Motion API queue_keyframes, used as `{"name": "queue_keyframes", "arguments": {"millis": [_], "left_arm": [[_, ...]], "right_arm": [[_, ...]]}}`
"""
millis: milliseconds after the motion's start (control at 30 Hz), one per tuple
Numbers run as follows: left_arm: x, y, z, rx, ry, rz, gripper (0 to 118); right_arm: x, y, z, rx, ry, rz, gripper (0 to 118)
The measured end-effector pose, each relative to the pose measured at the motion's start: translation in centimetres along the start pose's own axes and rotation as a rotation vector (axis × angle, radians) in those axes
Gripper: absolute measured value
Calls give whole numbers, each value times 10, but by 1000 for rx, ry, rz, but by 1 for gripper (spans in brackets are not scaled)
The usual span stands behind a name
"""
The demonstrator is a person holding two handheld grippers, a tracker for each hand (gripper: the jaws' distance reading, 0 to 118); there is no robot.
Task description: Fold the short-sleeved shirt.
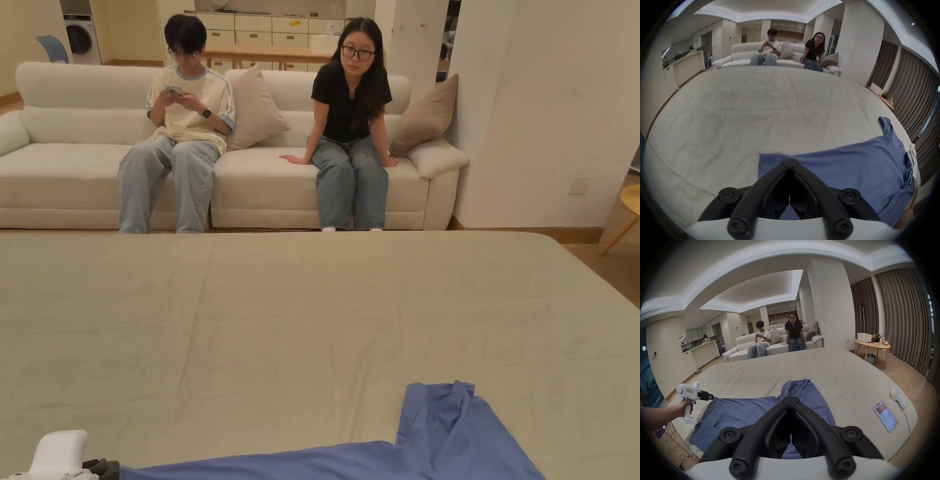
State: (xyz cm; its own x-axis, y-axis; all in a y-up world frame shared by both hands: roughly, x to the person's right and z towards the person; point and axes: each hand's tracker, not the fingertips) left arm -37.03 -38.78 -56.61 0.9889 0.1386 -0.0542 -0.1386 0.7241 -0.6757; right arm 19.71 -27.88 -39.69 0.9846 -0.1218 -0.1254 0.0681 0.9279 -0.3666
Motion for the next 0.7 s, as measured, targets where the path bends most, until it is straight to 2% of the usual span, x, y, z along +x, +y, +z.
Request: {"name": "queue_keyframes", "arguments": {"millis": [100,133,167,200,233,267,433,500,533,567,600,633,700], "left_arm": [[-3,6,-10,-14,66,7,0],[-5,7,-17,-46,83,5,11],[-6,6,-23,-63,113,-10,35],[-8,5,-29,-76,121,-6,71],[-9,4,-32,-101,107,2,116],[-10,0,-33,-48,75,-12,115],[-17,-3,-51,-104,146,8,114],[-19,-5,-58,-178,114,6,106],[-19,-8,-58,-175,79,24,94],[-15,-9,-52,-121,151,-14,79],[-12,-8,-44,-74,103,-26,50],[-10,-7,-40,-58,79,-26,4],[-3,-10,-35,-65,93,-48,1]], "right_arm": [[7,3,-20,-35,-12,22,0],[8,4,-23,-39,-15,25,0],[10,6,-24,-43,-6,22,0],[10,8,-26,-39,11,16,0],[10,9,-25,-33,11,16,0],[9,9,-24,-28,13,20,0],[10,8,-26,-31,26,7,0],[12,6,-30,-38,26,7,0],[12,4,-32,-43,21,10,0],[14,3,-35,-52,20,9,0],[16,2,-41,-61,17,7,0],[18,2,-45,-68,14,5,0],[22,0,-57,-88,0,7,0]]}}
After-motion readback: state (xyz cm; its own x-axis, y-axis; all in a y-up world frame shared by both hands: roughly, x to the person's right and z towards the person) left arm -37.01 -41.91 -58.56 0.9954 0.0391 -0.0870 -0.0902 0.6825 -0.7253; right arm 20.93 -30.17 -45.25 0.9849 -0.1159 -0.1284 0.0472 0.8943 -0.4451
